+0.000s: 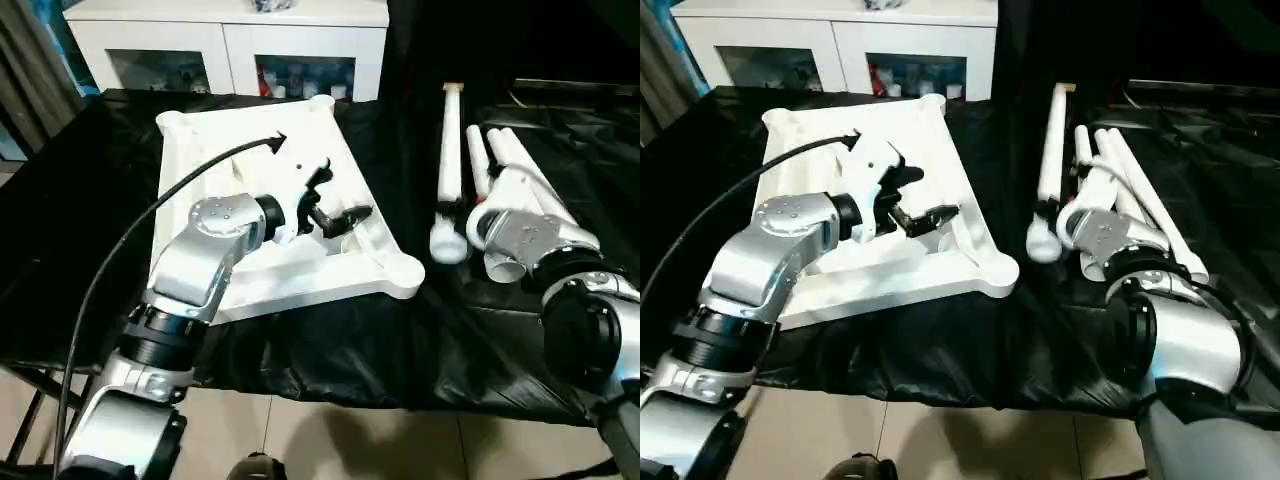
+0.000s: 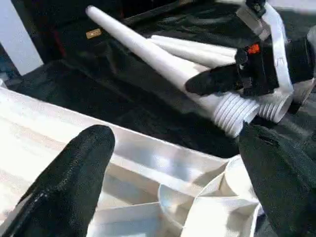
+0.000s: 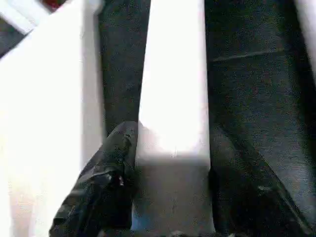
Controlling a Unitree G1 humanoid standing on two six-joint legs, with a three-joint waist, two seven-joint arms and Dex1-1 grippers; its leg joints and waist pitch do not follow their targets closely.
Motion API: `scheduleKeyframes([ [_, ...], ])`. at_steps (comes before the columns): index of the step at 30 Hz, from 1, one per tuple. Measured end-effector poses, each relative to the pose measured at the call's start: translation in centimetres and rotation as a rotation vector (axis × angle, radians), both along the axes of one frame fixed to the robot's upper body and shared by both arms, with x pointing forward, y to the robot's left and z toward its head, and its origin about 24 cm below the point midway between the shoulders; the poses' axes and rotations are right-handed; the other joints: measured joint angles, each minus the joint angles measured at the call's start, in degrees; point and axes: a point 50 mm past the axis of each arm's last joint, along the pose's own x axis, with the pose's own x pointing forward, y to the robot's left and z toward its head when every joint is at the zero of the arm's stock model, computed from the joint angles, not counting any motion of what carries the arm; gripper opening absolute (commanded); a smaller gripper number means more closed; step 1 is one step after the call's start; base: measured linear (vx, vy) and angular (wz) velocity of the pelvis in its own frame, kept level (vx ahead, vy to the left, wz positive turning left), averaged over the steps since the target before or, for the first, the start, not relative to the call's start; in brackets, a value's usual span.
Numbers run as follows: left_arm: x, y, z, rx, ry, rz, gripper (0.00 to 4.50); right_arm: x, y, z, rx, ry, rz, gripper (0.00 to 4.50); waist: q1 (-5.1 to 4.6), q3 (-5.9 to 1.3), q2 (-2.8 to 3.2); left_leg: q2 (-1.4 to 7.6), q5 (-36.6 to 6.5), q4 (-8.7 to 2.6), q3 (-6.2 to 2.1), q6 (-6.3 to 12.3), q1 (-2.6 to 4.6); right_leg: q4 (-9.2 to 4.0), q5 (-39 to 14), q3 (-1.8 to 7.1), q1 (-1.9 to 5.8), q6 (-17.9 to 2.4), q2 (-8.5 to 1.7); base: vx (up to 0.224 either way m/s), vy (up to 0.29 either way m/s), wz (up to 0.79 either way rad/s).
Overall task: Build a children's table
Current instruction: Pick table leg
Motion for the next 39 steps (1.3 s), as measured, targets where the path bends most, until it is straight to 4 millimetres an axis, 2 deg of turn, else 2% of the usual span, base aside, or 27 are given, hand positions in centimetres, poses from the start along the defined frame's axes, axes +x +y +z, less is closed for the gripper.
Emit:
scheduleKeyframes([
  [3,0.7,-0.8,0.7,-0.113,0.064,0.044,4.50,-0.1,1.5,1.3,0.132,-0.151,0.167,1.86,0.33,0.06,0.20,0.06,0.0,0.28,-0.04,0.20,-0.19,0.03,0.1,-0.05,-0.04,0.1,0.00,0.000,0.000,0.00],
  [6,1.2,-1.2,1.6,-0.235,0.125,0.061,4.50,-1.0,1.5,2.6,0.174,-0.282,0.278,1.86,0.87,0.03,0.20,0.06,0.0,0.42,-0.09,0.27,-0.25,0.03,0.1,-0.09,-0.01,0.1,0.00,0.000,0.000,0.00],
  [9,2.0,-1.4,2.4,-0.426,0.236,0.081,4.50,-3.7,1.0,2.8,0.232,-0.397,0.381,1.85,2.30,-0.01,0.31,0.05,-0.1,0.51,-0.13,0.34,-0.31,-0.03,0.1,-0.12,0.04,0.1,-0.03,0.000,0.000,0.00],
  [10,2.2,-1.4,2.8,-0.471,0.253,0.077,4.50,-4.4,1.1,2.7,0.254,-0.414,0.413,1.85,2.46,-0.01,0.34,0.05,-0.1,0.54,-0.13,0.34,-0.30,-0.03,0.2,-0.11,0.05,0.1,-0.04,0.000,0.000,0.00],
  [13,2.4,-1.6,3.8,-0.548,0.274,0.054,4.50,-5.4,1.3,2.9,0.285,-0.437,0.465,1.85,2.33,-0.06,0.56,0.03,-0.1,0.58,-0.11,0.35,-0.30,-0.04,0.3,-0.06,0.04,0.0,-0.06,0.000,0.000,0.00],
  [15,2.0,-2.7,3.9,-0.601,0.333,-0.007,4.50,-6.7,1.2,3.9,0.285,-0.491,0.518,1.85,2.51,-0.03,0.65,0.04,-0.1,0.57,-0.14,0.23,-0.27,-0.07,0.3,-0.11,0.12,0.0,-0.07,0.000,0.000,0.00],
  [18,1.7,-3.5,4.1,-0.616,0.367,-0.052,4.50,-7.6,1.9,4.7,0.297,-0.528,0.587,1.85,2.15,-0.10,0.80,0.03,-0.1,0.57,-0.13,0.22,-0.24,-0.09,0.4,-0.05,0.12,0.1,-0.07,0.000,0.000,0.00],
  [25,1.2,-4.5,4.1,-0.644,0.407,-0.107,4.50,-9.0,2.7,4.6,0.295,-0.511,0.632,1.85,1.82,-0.09,0.86,0.03,0.0,0.41,-0.13,0.14,-0.18,-0.14,0.4,-0.02,0.10,0.1,-0.05,0.000,0.000,0.00],
  [26,1.2,-4.6,4.2,-0.648,0.409,-0.112,4.23,-9.0,2.7,4.6,0.294,-0.511,0.636,1.85,1.85,-0.09,0.86,0.03,0.0,0.40,-0.13,0.14,-0.18,-0.16,0.4,-0.02,0.10,0.1,-0.05,0.000,0.000,0.00],
  [39,1.4,-4.4,4.7,-0.692,0.393,-0.099,3.31,-9.0,3.5,4.6,0.244,-0.468,0.632,1.85,2.03,-0.09,0.86,-0.01,0.0,0.17,-0.13,0.14,-0.29,-0.55,0.5,-0.07,0.11,0.2,-0.05,0.000,0.000,0.00],
])
